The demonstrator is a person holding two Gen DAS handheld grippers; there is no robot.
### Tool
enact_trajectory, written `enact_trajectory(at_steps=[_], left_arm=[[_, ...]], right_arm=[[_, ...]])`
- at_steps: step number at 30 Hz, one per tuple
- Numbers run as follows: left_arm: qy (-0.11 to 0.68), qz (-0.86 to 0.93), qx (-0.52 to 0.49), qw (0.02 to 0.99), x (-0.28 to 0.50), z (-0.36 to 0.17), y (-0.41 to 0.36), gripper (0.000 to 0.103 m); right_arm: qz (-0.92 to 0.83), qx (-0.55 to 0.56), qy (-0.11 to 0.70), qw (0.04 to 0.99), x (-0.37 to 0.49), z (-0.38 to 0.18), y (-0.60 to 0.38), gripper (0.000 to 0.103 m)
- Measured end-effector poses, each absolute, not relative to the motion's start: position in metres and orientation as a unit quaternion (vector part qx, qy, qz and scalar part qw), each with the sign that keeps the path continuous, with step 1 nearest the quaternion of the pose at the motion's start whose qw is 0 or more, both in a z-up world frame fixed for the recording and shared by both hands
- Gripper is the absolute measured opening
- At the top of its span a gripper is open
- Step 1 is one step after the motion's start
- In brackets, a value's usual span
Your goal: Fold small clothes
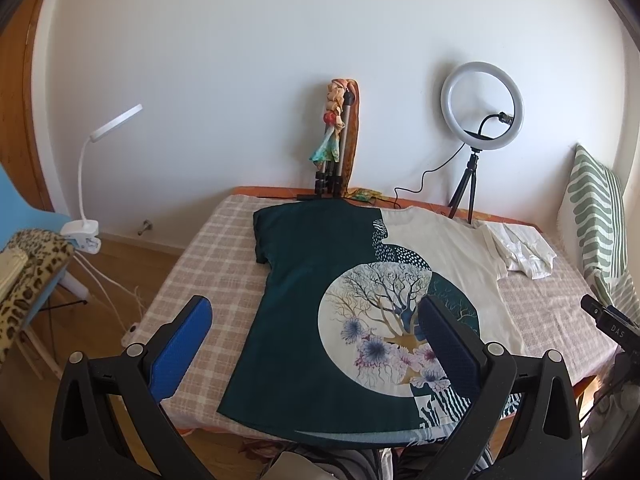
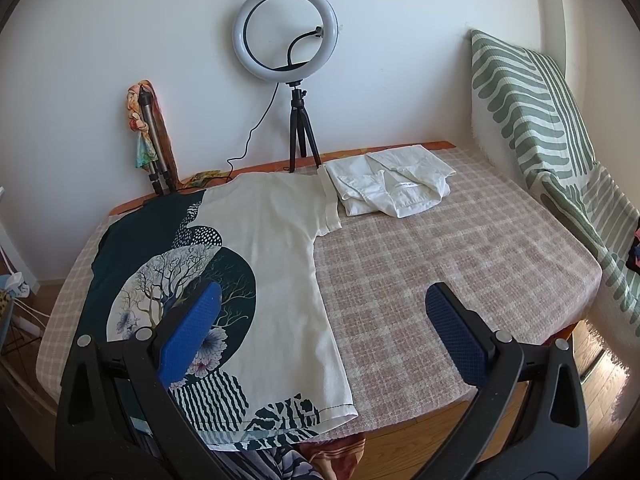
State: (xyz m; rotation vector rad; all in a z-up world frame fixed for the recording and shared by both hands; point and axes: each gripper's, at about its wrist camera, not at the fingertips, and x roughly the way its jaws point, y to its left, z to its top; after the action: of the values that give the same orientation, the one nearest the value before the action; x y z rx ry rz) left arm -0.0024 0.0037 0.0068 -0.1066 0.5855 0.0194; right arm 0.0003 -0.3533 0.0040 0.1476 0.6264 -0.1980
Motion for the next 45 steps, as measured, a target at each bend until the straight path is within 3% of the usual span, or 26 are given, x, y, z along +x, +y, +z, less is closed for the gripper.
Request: enact_trajectory(at_steps=[45], left_arm=[[0.290,0.004,-0.060,0.955,0.0004,0.0056,0.0080,0.102]], right_arm=[[-0.098,0.070,0.308,0.944,0.0035,0.0015,-0.3489,0.103]])
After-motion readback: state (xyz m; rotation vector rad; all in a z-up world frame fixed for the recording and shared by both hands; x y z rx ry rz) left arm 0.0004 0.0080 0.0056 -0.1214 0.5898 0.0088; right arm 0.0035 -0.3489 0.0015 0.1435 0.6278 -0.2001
